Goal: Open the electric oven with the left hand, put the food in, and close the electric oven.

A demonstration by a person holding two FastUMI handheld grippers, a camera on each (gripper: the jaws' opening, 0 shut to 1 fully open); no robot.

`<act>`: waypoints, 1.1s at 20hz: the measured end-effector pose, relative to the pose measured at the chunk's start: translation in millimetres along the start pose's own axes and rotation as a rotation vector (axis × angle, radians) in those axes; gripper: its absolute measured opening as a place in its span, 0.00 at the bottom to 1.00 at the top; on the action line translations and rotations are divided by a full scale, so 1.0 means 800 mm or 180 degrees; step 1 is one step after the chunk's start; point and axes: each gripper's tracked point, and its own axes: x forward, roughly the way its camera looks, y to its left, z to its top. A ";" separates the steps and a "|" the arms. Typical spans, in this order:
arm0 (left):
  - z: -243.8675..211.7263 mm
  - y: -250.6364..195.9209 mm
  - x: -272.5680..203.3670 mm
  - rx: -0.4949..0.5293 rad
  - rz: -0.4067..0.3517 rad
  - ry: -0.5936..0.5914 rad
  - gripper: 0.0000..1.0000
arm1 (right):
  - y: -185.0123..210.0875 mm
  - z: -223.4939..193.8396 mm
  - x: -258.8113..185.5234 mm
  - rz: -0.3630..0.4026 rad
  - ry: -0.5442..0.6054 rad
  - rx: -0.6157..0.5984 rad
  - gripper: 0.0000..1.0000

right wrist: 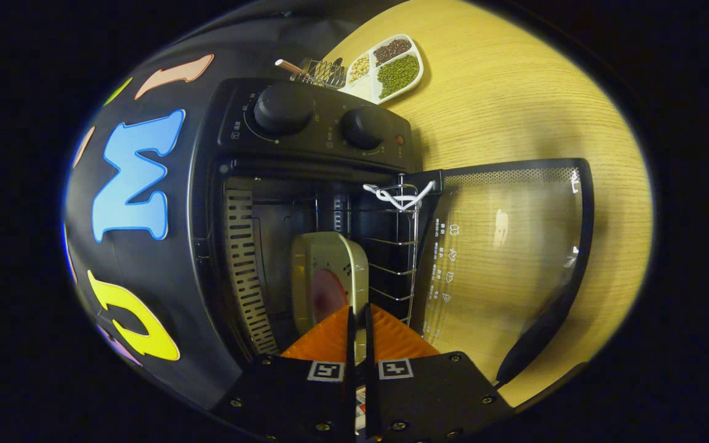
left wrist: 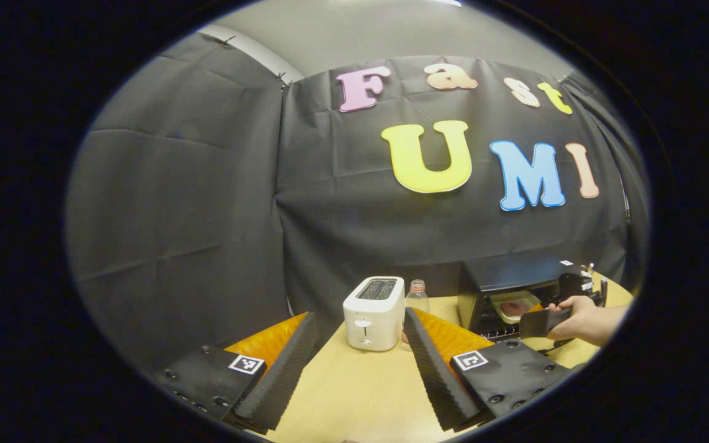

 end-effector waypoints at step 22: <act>-0.040 -0.193 -0.010 -0.0133 -0.0907 0.0163 1.00 | 0.018 0.069 -0.157 0.0726 0.0228 -0.2061 0.97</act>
